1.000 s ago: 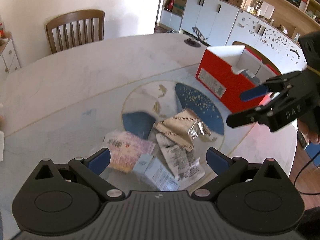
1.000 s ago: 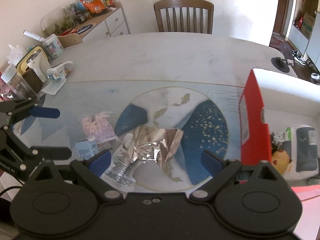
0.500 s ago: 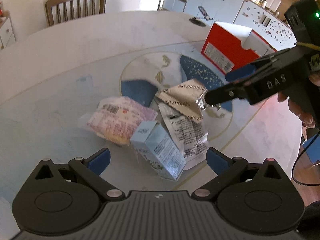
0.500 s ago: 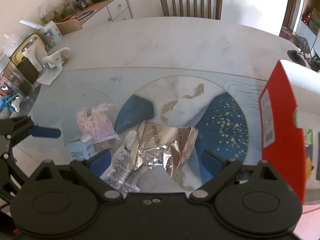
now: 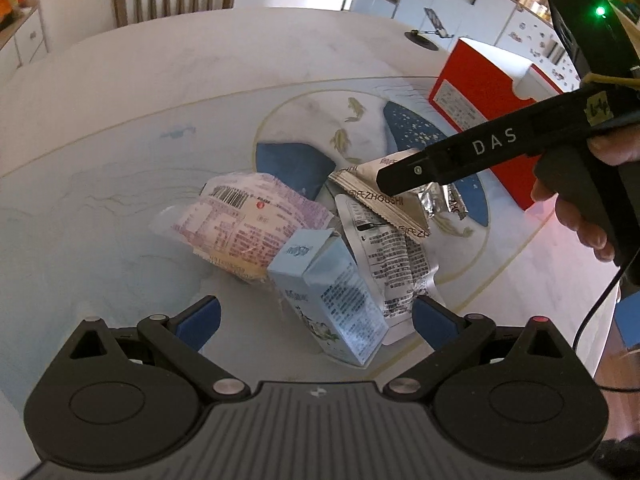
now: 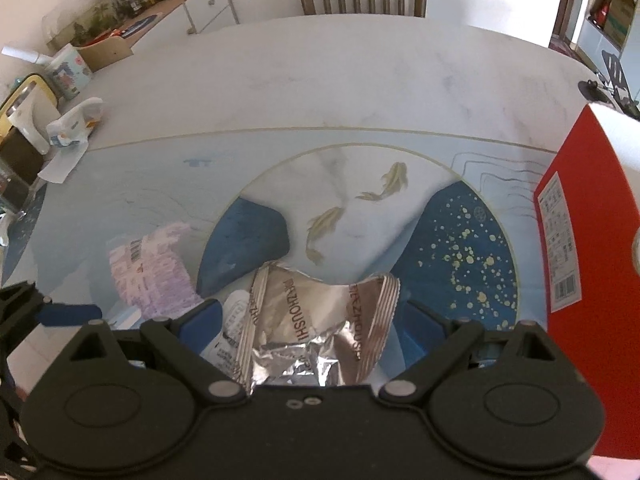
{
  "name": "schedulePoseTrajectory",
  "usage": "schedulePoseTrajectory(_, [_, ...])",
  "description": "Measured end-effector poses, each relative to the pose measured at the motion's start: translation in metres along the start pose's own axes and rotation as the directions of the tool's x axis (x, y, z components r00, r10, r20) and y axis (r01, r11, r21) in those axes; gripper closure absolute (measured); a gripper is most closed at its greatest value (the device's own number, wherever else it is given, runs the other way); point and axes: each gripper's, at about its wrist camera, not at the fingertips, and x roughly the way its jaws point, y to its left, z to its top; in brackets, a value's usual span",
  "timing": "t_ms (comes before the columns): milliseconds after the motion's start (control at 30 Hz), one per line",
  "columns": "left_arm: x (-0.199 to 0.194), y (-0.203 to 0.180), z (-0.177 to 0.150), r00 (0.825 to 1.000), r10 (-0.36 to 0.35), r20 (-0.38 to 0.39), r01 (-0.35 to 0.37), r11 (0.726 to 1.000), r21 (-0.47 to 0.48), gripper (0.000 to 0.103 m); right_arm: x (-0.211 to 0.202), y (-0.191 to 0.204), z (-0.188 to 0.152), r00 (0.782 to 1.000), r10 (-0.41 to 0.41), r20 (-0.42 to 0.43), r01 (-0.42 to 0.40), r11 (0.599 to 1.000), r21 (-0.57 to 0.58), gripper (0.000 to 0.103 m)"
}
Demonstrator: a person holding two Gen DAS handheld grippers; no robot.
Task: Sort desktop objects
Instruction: 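Close left gripper on blue-white drink carton while right gripper closes on silver snack bag, then carry blue-white carton in left tool and silver snack bag in right tool over red box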
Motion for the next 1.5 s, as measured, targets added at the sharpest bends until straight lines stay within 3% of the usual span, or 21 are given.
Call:
schedulePoseTrajectory(133, [0.003,-0.001,-0.002,1.000,-0.010,-0.003,0.010,1.000,-0.026,0.003,0.005,0.001,-0.001,1.000,-0.002,-0.020,0.002,1.000,-0.004,0.012])
schedulePoseTrajectory(400, [0.004,-0.003,-0.002,1.000,-0.019,0.012,0.019,0.999,-0.041,0.039,0.012,-0.002,-0.004,0.999,-0.010,-0.038,0.011,1.000,0.017,0.020])
schedulePoseTrajectory(633, [0.004,-0.002,-0.001,1.000,-0.024,0.018,0.025,0.998,-0.053,0.043,0.013,-0.002,-0.008,0.999,-0.017,-0.042,0.018,0.999,0.028,0.028])
schedulePoseTrajectory(767, [0.005,-0.002,0.000,0.999,-0.043,0.017,0.044,0.997,-0.065,0.053,0.012,0.001,-0.009,0.999,-0.027,-0.039,0.028,0.999,0.020,0.033])
schedulePoseTrajectory(1067, [0.003,0.001,0.001,0.998,-0.056,0.022,0.058,0.994,-0.096,0.060,0.003,0.004,-0.007,0.999,-0.025,-0.031,0.025,1.000,0.010,0.047])
schedulePoseTrajectory(1500, [-0.004,0.004,0.001,0.997,-0.060,0.037,0.065,0.991,-0.120,0.067,-0.019,0.004,-0.014,1.000,-0.027,-0.010,0.027,1.000,-0.005,0.052])
